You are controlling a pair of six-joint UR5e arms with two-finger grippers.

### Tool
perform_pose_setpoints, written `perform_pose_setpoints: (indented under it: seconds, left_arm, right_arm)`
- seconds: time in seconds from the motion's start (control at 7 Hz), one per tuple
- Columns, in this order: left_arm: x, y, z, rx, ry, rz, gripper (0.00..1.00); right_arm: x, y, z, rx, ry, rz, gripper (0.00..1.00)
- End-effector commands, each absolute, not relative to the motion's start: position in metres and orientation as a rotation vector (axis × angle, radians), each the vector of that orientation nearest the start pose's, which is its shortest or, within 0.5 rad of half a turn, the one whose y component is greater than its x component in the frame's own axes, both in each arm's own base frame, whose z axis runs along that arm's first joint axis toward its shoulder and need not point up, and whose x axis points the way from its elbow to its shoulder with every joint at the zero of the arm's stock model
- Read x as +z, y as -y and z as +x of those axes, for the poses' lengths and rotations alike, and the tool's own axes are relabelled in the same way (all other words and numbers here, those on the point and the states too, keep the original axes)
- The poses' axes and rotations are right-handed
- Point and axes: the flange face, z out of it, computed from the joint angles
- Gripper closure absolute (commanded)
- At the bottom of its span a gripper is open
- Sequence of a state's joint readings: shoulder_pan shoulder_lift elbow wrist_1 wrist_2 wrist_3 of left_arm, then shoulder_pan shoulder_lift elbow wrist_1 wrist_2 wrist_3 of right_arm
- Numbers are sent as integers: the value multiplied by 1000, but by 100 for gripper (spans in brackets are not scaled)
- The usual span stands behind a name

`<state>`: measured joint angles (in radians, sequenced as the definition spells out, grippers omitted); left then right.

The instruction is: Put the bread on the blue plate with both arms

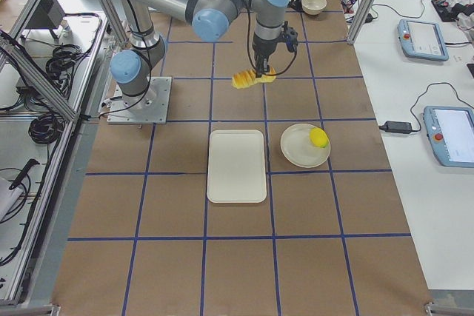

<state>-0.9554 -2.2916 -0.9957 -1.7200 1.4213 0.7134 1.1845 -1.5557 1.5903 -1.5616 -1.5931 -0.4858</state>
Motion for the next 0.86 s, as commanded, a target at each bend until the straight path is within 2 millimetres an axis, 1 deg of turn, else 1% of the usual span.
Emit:
perform_pose_setpoints:
  seconds: [0.0, 0.14, 0.29, 0.43, 0.57, 0.71]
  left_arm:
    - [387, 648, 275, 305, -3444, 68, 100]
    - [421, 628, 260, 323, -3443, 15, 100]
    - [447, 623, 225, 349, -3431, -20, 100]
    - [458, 630, 158, 385, -3405, -19, 100]
    - [460, 632, 83, 441, -3360, -145, 100]
    - [461, 630, 21, 445, -3319, -217, 100]
  right_arm:
    - [502, 483, 26, 41, -3148, -85, 95]
    - [503, 475, 74, 66, -3158, -102, 95]
    - [503, 469, 106, 70, -3159, -76, 95]
    - [503, 465, 124, 60, -3162, -69, 95]
    - [502, 467, 128, 57, -3160, -78, 95]
    - [502, 466, 128, 59, -3159, -81, 95]
